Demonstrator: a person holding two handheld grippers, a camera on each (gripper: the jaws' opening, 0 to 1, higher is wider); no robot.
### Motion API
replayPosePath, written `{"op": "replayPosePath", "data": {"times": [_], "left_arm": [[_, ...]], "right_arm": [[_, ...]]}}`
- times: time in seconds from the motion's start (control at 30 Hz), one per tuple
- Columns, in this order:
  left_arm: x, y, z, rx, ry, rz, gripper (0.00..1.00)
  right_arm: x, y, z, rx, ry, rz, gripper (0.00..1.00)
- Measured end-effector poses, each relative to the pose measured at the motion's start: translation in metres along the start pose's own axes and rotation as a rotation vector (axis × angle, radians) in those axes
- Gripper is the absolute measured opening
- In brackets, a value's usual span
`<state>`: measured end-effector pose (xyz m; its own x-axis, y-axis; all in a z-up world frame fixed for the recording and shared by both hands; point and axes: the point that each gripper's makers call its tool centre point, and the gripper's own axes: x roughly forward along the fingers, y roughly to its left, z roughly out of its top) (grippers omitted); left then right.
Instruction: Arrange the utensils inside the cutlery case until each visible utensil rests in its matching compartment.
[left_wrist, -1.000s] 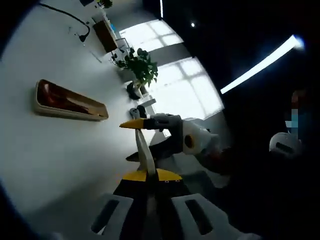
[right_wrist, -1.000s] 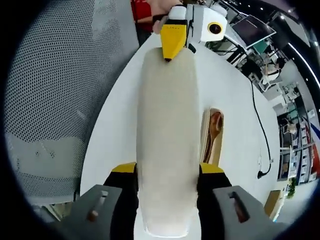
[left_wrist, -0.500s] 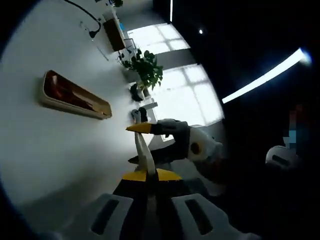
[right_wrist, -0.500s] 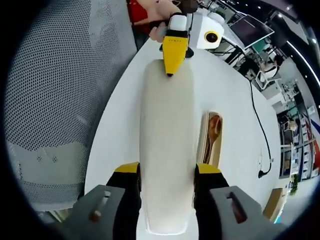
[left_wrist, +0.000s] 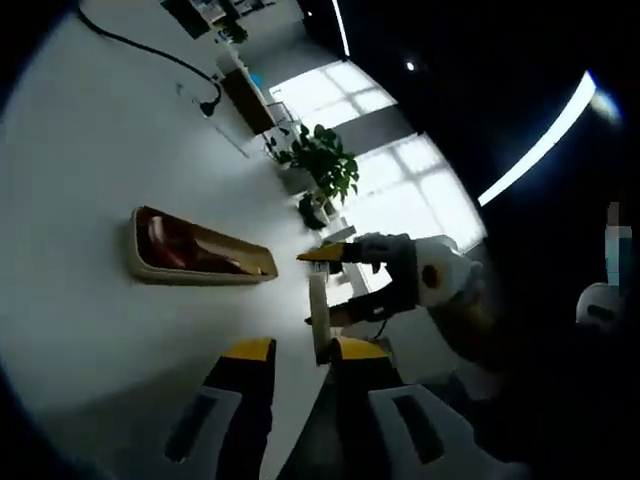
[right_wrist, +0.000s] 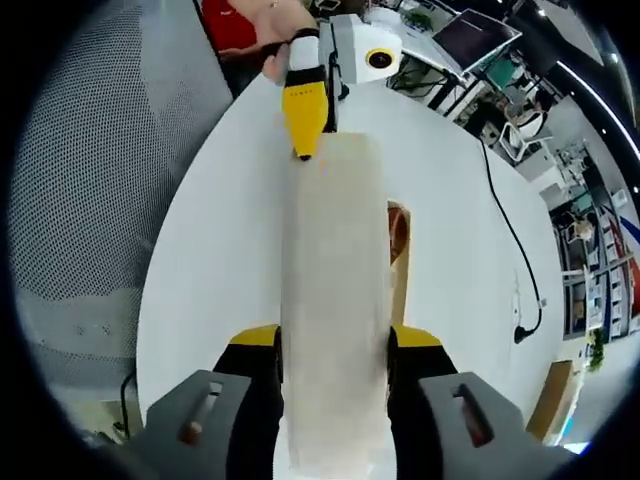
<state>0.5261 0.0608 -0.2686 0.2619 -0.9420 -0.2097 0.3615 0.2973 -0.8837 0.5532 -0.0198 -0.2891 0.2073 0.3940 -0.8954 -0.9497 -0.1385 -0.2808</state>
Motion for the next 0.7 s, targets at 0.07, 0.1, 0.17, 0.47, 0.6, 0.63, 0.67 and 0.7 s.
{"op": "replayPosePath", "data": {"times": [0.07,0.1,0.17,0.47,0.6,0.63,0.67,0.7], "left_arm": [[0.002,0.016,0.007,0.056,0.013,0.084,0.12],[0.004,0.017,0.012,0.058,-0.003,0.087,0.12],[0.005,0.021,0.018,0.029,-0.006,0.086,0.12],[-0.001,0.061,0.05,0.208,-0.066,0.263,0.2],[-0.003,0.067,0.05,0.346,-0.025,0.322,0.32],[-0.004,0.071,0.051,0.401,-0.021,0.358,0.39],[-0.005,0.071,0.052,0.435,-0.017,0.364,0.45],[-0.006,0.069,0.05,0.455,-0.002,0.363,0.51]], "right_arm": [[0.007,-0.003,-0.001,0.03,0.002,0.018,0.39],[0.01,-0.006,-0.003,0.036,0.011,0.02,0.39],[0.018,-0.015,-0.007,0.036,0.02,0.018,0.39],[0.048,-0.039,-0.012,0.117,0.046,0.097,0.39],[0.058,-0.044,-0.008,0.119,0.041,0.127,0.39],[0.061,-0.042,-0.007,0.14,0.037,0.148,0.39],[0.063,-0.042,-0.008,0.154,0.037,0.158,0.39],[0.066,-0.042,-0.009,0.169,0.034,0.172,0.39]]}}
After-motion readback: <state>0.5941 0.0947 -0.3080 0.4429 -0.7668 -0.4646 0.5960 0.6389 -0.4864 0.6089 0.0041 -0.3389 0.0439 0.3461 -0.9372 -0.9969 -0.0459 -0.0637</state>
